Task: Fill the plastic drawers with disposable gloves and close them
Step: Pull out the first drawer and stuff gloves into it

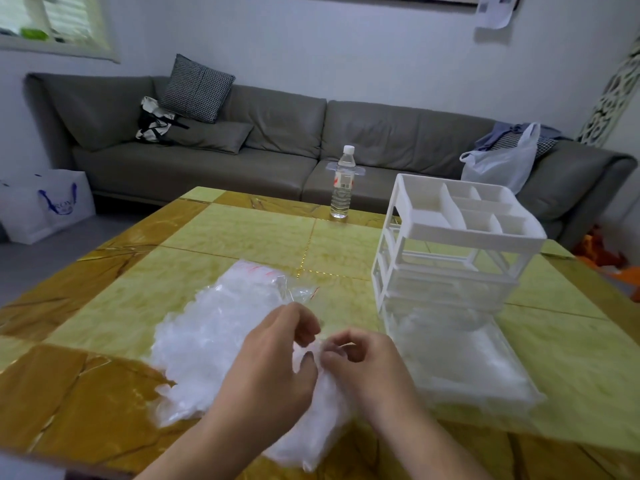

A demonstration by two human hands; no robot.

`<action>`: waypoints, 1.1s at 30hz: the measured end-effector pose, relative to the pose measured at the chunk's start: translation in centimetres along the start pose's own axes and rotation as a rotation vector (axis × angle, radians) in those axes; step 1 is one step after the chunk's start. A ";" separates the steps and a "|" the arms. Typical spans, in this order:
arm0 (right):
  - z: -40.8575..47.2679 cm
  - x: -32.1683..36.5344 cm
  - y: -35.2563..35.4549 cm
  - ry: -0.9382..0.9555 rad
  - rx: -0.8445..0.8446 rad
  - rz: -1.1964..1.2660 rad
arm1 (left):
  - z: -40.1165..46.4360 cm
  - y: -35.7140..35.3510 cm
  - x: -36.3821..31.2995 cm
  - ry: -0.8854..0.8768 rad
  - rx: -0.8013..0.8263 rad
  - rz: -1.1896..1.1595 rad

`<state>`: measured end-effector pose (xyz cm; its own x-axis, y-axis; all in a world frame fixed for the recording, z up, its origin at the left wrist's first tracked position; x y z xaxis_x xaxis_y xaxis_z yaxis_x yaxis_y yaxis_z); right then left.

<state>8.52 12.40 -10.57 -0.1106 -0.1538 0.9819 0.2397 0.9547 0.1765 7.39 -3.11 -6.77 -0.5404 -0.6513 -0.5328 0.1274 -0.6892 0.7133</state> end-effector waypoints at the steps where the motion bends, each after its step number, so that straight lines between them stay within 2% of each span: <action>1: 0.0 -0.1 0.1 0.007 -0.053 -0.050 | -0.1 0.3 -0.1 0.015 -0.025 0.027; 4: -0.5 0.5 0.1 0.083 -0.135 -0.148 | -0.4 1.0 -0.7 0.051 -0.008 0.063; 9: -0.8 1.5 -0.3 0.395 -0.203 -0.392 | -1.2 -0.8 -0.5 0.103 0.347 0.266; 12: -0.5 1.7 -0.2 0.433 -0.236 -0.432 | -1.5 -1.1 -0.3 0.065 0.423 0.335; 18: -0.2 1.7 1.5 0.266 -0.274 -0.277 | -1.1 0.3 -2.9 -0.137 0.381 0.467; 22: 0.4 1.9 2.8 0.229 -0.343 -0.107 | -1.7 -1.2 -4.3 -0.220 0.466 0.513; 26: 0.9 2.5 4.7 0.239 -0.427 0.062 | -2.6 -3.2 -2.9 -0.115 0.685 0.576; 33: 1.8 1.5 8.2 0.136 -0.463 0.383 | -1.8 -2.0 1.6 0.133 0.628 0.633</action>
<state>8.57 20.45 -7.76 0.1827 0.1174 0.9761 0.6358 0.7432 -0.2084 7.77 -3.35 -9.80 -0.4180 -0.9081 0.0238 -0.1302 0.0858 0.9878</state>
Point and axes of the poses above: each hand's wrist, its own z-axis towards the middle knuckle, its own y-axis out of the back of the hand, x = y × z, the point moved 4 cm from there along z, towards the middle knuckle, and after that the axes turned 10 degrees about z, right-handed, at the moved point
